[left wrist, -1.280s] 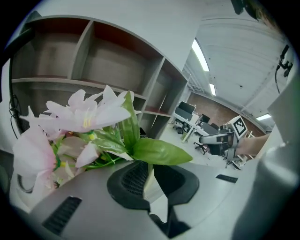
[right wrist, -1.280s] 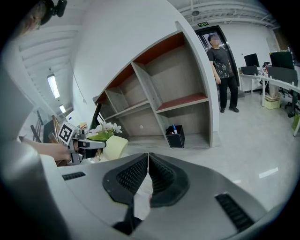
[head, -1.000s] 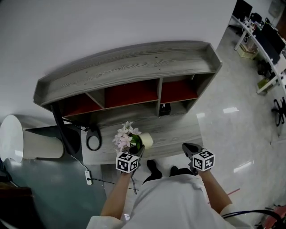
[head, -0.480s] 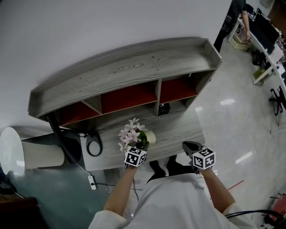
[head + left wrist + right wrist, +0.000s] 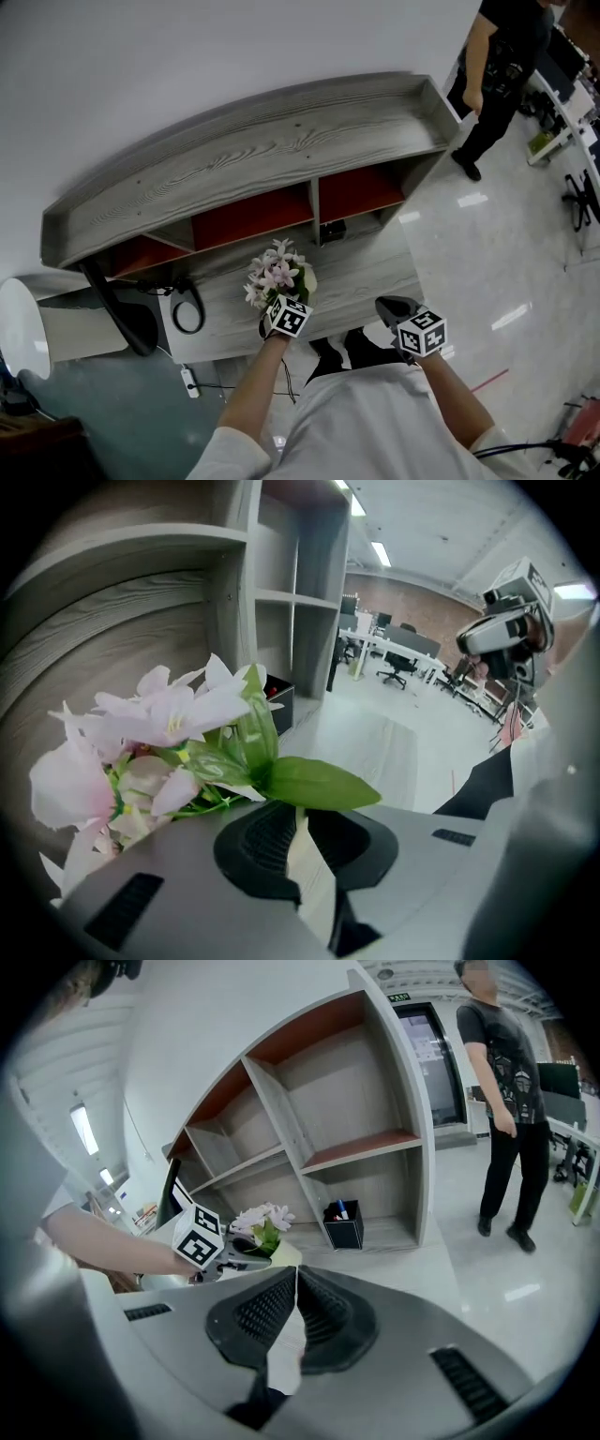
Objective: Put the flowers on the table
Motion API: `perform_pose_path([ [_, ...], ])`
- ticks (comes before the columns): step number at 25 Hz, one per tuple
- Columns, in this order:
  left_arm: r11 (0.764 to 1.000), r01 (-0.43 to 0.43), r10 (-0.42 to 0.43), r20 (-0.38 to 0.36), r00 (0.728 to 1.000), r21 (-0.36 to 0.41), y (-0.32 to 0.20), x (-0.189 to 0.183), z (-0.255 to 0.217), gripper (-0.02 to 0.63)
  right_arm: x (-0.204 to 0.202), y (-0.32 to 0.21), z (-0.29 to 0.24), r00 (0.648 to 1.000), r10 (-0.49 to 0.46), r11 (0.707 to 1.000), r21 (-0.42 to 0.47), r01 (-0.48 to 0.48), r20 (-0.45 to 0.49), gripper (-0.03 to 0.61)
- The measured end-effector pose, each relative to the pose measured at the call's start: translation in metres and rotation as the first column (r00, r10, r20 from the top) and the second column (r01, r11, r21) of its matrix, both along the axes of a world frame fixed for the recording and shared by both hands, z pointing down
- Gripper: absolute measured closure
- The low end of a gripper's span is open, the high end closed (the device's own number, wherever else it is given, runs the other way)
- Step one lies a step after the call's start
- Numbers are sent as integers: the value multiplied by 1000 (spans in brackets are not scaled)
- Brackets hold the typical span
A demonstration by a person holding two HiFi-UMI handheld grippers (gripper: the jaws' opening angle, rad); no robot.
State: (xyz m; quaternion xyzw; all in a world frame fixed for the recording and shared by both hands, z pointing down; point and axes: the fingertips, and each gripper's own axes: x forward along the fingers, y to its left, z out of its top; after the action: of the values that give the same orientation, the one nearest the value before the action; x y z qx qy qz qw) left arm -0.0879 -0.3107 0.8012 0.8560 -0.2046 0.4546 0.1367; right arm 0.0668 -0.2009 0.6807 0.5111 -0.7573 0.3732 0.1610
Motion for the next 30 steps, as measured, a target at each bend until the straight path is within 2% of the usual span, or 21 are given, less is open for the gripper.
perform_pose_path([
  [8,998,-44,38,160,986,33,-24,19,36,565,24,1,10,1000,-2,999,-36,2,-13,558],
  [14,997,-61,52,210,976,36,-36,32,49,563,37,1,14,1000,2,999,-53,-3,-19,558],
  [21,996,-65,52,197,979,60,-40,45,53,560,50,6,23,1000,30,996,-80,-31,-8,558],
  [30,995,-93,88,192,977,20,-32,47,62,560,51,4,27,1000,24,996,-89,-24,-2,558],
])
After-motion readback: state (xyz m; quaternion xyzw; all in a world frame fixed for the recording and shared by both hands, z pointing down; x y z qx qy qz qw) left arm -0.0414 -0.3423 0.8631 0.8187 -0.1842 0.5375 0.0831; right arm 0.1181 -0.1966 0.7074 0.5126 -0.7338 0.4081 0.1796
